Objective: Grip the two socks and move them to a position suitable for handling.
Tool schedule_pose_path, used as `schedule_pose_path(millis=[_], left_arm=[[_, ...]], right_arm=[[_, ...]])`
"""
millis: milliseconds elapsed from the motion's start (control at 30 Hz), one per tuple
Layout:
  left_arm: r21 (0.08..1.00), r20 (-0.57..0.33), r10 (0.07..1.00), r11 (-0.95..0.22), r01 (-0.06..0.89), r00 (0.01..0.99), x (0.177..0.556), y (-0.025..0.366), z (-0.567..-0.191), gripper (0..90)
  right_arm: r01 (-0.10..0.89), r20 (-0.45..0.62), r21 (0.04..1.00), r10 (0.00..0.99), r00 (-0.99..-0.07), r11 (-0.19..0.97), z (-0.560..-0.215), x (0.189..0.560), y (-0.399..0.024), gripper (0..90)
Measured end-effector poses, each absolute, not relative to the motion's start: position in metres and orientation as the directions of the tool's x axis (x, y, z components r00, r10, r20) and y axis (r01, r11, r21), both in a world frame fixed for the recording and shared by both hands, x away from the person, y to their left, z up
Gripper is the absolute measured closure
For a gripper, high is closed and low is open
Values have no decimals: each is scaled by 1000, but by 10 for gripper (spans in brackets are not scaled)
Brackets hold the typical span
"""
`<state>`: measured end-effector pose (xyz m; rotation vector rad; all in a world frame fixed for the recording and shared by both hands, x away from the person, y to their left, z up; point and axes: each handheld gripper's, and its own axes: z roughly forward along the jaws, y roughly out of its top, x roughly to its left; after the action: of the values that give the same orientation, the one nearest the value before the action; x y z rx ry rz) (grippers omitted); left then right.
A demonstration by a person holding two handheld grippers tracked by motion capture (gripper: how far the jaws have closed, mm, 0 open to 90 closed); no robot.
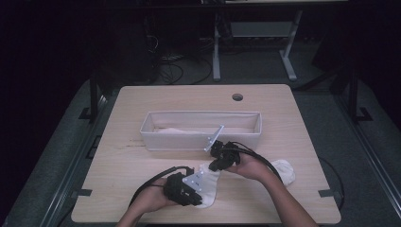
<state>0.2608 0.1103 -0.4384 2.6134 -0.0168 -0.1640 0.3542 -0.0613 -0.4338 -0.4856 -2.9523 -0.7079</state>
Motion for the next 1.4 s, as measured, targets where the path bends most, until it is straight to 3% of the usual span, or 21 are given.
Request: schedule_pose_path(millis=[400, 933, 1400], left_arm=[[490, -124, -61, -871, 7, 990, 257, 103, -442, 809], [521, -102, -46, -854, 14, 994, 259, 110, -431, 808], [504, -145, -55, -863, 26, 988, 258, 106, -445, 809]], right_arm=[[331, 117, 399, 311, -943, 855, -444, 366, -53, 851], [334, 127, 447, 311, -942, 829, -436, 368, -57, 833], [336, 157, 445, 297, -942, 830, -446, 373, -38, 838]])
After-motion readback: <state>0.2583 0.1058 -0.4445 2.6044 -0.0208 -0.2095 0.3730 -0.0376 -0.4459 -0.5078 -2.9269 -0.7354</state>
